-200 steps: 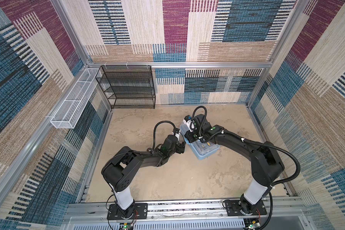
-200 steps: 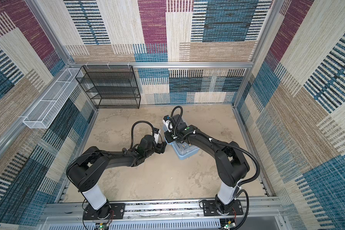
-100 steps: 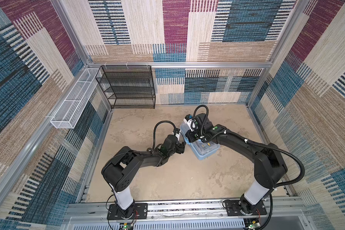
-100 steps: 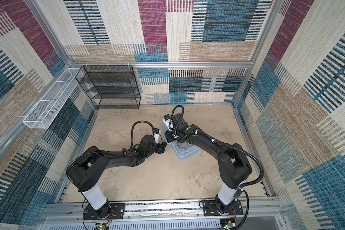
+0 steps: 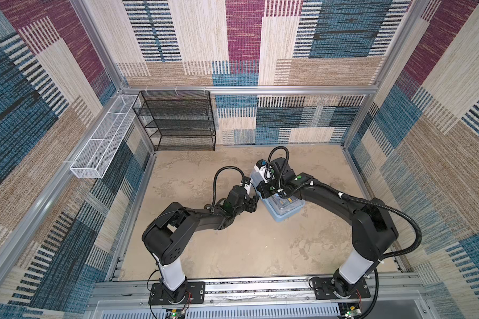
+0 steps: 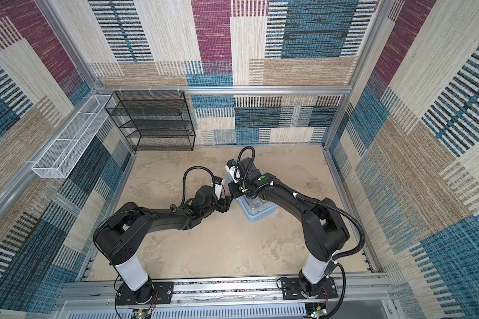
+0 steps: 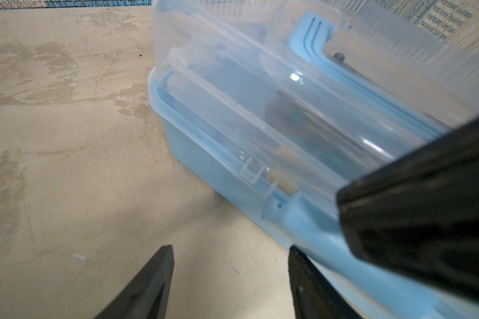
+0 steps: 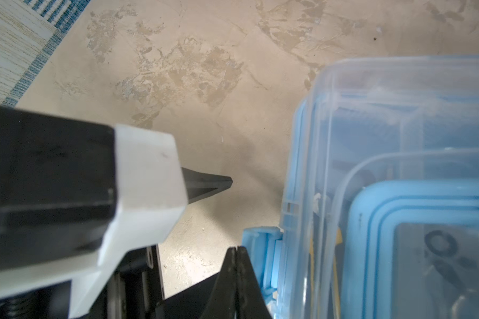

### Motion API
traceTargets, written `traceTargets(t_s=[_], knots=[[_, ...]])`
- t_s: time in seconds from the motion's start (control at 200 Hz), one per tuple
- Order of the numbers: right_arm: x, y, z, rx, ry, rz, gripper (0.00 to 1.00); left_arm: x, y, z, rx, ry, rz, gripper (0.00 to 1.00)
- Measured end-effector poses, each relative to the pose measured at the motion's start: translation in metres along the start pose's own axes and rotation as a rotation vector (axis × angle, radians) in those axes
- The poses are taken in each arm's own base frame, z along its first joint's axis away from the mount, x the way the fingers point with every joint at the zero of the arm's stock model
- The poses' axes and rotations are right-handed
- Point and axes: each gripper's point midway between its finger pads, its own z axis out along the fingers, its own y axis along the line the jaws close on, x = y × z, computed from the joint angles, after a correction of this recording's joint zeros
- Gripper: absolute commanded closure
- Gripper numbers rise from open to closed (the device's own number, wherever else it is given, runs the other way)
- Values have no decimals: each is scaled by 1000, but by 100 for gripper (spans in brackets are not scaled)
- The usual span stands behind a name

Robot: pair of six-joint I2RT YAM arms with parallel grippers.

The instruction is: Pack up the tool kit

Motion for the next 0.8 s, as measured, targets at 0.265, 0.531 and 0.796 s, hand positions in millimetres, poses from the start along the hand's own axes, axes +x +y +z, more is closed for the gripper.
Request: traceTargets(t_s=[0.265, 0.531, 0.796], knots=[[2, -8, 5, 42, 9, 2, 94, 2, 3, 2, -5, 7, -8, 32], [1, -12, 6, 67, 8, 2, 95, 4, 4, 4, 6, 18, -38, 31], [0, -22, 4, 120, -6, 0, 95, 5, 7, 8, -2, 31, -74, 32]])
